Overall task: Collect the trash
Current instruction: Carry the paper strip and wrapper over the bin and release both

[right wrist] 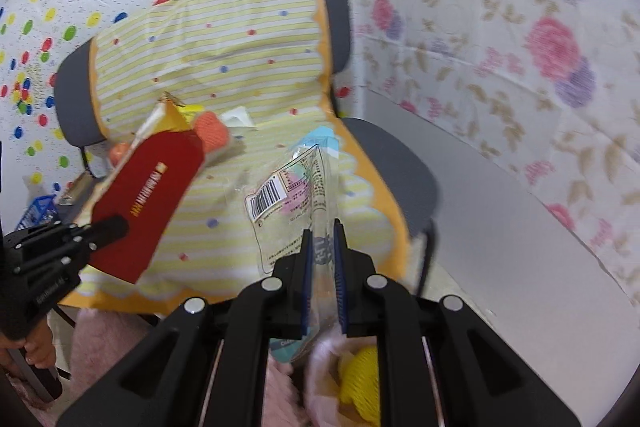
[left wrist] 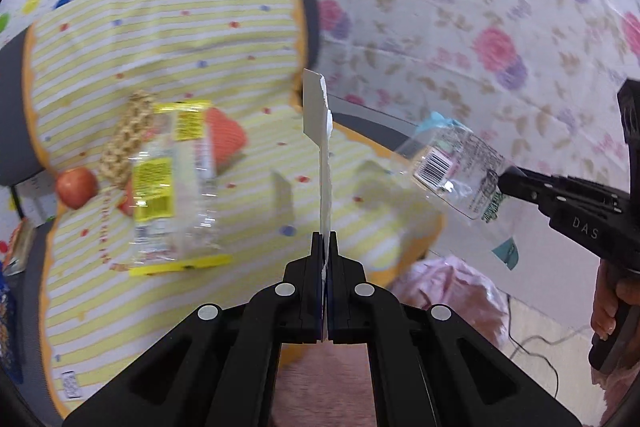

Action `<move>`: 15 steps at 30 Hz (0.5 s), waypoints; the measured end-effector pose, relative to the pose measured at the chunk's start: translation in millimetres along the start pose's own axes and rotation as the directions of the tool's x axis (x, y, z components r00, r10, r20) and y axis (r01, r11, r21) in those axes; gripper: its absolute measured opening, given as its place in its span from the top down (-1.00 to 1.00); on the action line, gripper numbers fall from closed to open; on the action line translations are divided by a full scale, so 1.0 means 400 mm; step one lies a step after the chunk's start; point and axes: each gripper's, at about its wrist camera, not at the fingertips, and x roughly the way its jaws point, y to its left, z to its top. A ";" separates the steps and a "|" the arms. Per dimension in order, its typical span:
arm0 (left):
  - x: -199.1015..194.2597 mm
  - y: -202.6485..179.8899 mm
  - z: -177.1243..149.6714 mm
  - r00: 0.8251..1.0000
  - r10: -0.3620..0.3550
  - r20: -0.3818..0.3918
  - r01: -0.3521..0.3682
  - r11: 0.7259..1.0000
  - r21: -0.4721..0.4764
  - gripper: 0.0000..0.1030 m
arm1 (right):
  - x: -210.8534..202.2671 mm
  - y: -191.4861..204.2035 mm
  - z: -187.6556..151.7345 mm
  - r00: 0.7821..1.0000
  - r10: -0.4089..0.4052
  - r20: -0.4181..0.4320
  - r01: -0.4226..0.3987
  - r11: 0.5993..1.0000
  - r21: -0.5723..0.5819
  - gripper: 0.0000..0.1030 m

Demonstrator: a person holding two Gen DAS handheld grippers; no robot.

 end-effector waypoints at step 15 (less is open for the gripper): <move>0.139 -0.268 -0.082 0.967 -0.235 -0.099 0.247 0.959 0.140 0.96 | -0.071 -0.185 -0.234 0.966 -0.219 -0.135 0.238 0.960 0.146 0.77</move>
